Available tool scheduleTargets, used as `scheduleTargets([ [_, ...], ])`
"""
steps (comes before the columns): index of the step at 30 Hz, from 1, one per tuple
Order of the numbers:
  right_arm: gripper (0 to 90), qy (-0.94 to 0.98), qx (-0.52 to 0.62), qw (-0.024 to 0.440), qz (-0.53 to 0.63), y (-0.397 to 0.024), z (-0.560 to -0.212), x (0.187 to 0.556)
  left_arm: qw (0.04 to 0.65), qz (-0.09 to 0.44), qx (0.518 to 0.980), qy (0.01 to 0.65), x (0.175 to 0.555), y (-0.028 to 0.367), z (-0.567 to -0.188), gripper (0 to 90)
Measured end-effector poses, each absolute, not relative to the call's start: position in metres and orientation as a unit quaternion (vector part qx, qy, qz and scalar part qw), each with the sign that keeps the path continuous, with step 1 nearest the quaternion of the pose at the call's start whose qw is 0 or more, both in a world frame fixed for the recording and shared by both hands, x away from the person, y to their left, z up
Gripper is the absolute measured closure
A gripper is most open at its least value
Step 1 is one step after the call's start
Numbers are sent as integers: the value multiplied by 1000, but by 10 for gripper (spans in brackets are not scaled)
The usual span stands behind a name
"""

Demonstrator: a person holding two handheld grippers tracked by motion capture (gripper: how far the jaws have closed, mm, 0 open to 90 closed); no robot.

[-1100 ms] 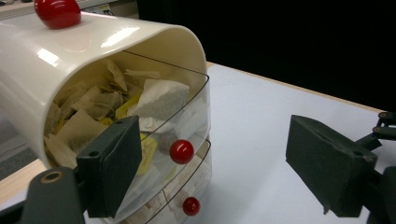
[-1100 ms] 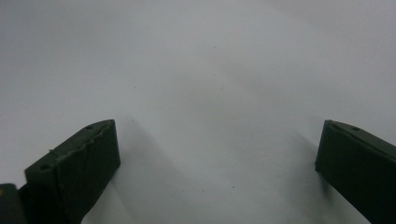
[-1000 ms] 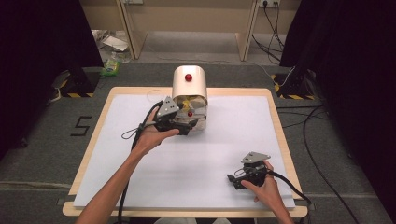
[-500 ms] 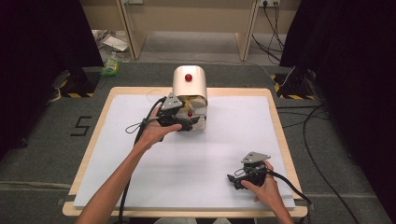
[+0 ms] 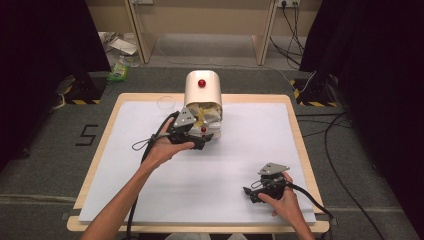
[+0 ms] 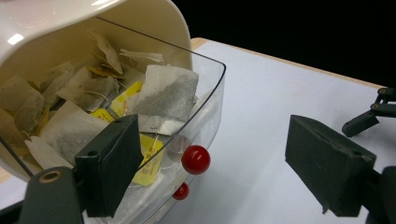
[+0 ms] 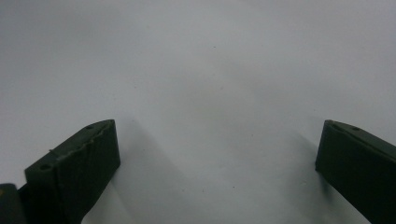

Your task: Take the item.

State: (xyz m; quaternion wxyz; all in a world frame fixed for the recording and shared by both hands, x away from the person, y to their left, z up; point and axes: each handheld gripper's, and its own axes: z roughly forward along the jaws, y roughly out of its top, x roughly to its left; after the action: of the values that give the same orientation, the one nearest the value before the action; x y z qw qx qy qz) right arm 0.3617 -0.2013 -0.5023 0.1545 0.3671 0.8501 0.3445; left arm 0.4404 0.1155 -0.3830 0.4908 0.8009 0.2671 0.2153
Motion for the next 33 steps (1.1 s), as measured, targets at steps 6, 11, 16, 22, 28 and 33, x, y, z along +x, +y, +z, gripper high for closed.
scheduleTargets([
  [6, 4, 850, 367, 154, 344, -201, -502, 362, 494, 219, 798, 266, 430, 117, -385, 191],
  [11, 4, 850, 367, 154, 344, -201, -502, 362, 497, 216, 796, 268, 425, 118, -386, 200],
  [16, 4, 850, 367, 155, 344, -201, -502, 362, 499, 216, 795, 270, 419, 120, -388, 206],
  [22, 4, 850, 366, 155, 344, -201, -502, 362, 498, 219, 797, 264, 412, 122, -389, 222],
  [28, 4, 850, 367, 155, 344, -201, -502, 362, 496, 216, 799, 260, 408, 122, -390, 228],
  [33, 4, 850, 366, 155, 344, -201, -502, 362, 495, 215, 802, 256, 404, 122, -391, 228],
])
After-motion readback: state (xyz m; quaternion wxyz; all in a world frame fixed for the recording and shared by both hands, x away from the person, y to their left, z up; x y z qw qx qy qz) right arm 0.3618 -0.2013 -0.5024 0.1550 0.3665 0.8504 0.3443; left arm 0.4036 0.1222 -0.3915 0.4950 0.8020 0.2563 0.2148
